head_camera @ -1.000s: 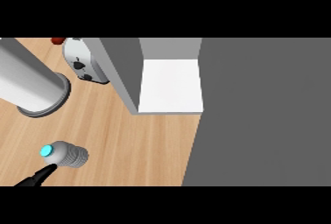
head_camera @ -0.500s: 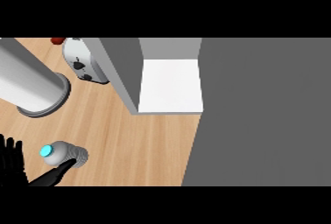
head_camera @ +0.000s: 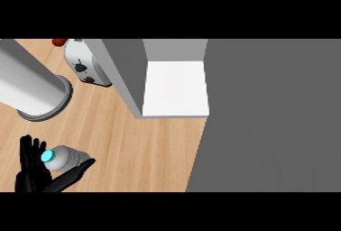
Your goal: Pick up the bottled water, place it into the cabinet and close the cabinet
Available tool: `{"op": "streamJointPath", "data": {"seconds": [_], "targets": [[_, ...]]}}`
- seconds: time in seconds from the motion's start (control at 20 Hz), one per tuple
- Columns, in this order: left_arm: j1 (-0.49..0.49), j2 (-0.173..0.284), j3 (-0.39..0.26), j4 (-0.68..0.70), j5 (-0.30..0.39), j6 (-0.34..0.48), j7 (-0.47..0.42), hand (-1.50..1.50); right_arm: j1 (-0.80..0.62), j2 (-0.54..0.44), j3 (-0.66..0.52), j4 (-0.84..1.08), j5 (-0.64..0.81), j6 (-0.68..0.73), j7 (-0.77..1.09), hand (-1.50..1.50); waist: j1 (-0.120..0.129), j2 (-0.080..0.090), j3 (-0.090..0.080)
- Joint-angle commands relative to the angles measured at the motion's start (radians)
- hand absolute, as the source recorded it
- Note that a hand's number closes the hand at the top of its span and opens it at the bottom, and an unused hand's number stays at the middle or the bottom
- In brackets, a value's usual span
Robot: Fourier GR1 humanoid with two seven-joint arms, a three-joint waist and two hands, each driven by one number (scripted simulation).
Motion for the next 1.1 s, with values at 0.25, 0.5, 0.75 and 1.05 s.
{"op": "streamJointPath", "data": {"seconds": [0.25,0.5,0.75,1.05], "targets": [[-0.041,0.006,0.031,0.162,0.04,-0.018,-0.105,-1.5,0.019,-0.034,0.042,-0.131,0.115,-0.023,0.061,-1.5,0.003,0.0,0.0],[-0.08,0.011,0.057,0.291,0.065,-0.014,-0.185,-1.5,0.0,-0.026,0.101,-0.107,0.158,-0.054,0.06,-1.5,0.004,0.0,0.0],[-0.147,0.009,0.07,0.414,0.085,-0.007,-0.268,-1.5,-0.036,-0.049,0.077,-0.109,0.147,-0.058,0.078,-1.5,0.002,0.001,0.0],[-0.093,0.014,0.066,0.498,0.17,-0.076,-0.412,-1.5,-0.065,-0.03,0.065,-0.121,0.135,-0.086,0.127,-1.5,0.007,0.0,-0.001]]}}
